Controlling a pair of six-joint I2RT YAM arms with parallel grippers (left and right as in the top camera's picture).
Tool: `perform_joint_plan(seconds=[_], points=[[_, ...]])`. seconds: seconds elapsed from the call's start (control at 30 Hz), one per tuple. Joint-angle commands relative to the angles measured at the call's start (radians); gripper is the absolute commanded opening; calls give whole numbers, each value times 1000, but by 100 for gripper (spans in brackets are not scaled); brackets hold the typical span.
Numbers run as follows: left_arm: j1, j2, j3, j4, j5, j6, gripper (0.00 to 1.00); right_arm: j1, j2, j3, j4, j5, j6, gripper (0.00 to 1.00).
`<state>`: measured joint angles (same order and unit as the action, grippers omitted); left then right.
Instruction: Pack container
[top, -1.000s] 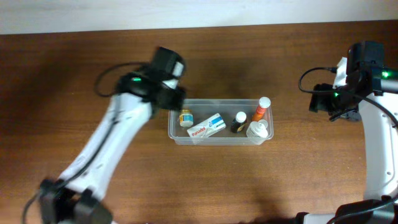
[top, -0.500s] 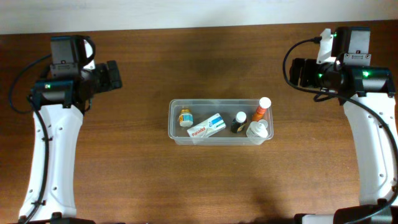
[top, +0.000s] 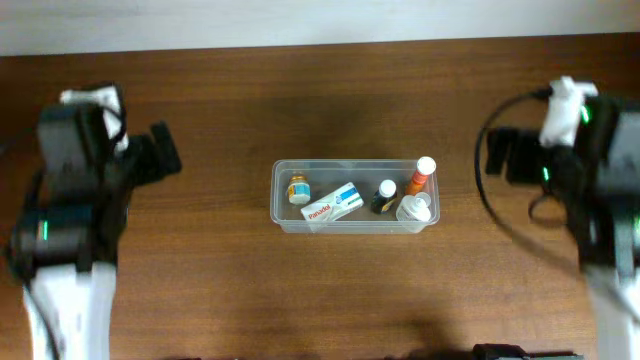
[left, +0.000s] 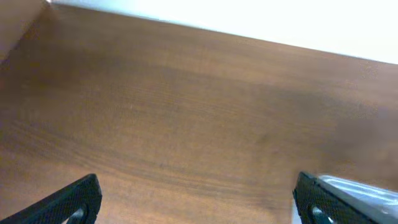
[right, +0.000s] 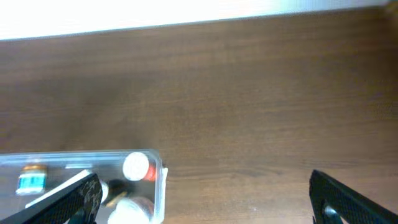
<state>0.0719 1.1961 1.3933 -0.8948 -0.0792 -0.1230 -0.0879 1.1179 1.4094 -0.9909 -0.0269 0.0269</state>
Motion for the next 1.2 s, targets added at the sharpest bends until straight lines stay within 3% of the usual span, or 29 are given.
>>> perform_joint_plan(seconds=[0.0, 0.17, 0.4, 0.53, 1.03, 1.17], points=[[5, -263, -227, 41, 38, -61, 99, 3, -261, -209, 43, 40, 11, 98], [5, -549, -462, 81, 38, -108, 99, 3, -593, -444, 101, 38, 11, 98], [5, -735, -517, -209, 38, -108, 100, 3, -839, -529, -61, 39, 11, 98], [5, -742, -520, -315, 38, -120, 99, 3, -872, -529, -195, 39, 11, 98], [5, -741, -521, -315, 38, -120, 99, 3, -873, -531, -195, 39, 11, 98], [5, -741, -521, -315, 38, -120, 99, 3, -903, -542, -178, -43, 10, 98]])
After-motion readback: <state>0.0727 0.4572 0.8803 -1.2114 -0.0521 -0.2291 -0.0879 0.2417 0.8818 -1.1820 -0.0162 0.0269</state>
